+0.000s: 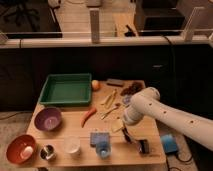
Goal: Place brush in table surface
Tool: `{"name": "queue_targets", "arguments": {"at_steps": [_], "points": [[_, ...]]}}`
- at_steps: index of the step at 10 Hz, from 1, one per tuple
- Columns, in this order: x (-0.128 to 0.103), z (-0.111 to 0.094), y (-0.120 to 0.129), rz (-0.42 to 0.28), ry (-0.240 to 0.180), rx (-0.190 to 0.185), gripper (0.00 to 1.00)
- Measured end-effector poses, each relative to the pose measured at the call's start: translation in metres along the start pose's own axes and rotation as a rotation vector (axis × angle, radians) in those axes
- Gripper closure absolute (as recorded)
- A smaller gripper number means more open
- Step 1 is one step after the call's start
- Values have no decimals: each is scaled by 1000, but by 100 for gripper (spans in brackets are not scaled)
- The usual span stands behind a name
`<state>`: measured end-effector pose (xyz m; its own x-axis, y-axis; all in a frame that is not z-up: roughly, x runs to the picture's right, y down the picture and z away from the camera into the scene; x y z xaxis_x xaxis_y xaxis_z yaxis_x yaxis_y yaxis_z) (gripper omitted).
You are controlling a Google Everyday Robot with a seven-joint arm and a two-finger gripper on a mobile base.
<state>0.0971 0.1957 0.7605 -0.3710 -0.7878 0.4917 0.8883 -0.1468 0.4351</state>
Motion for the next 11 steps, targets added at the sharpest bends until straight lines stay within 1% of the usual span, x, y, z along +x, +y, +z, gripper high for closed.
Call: {"name": "queue_targets", "arguments": {"at_steps": [11], "points": [[0, 0, 0, 0, 0, 0, 20]]}}
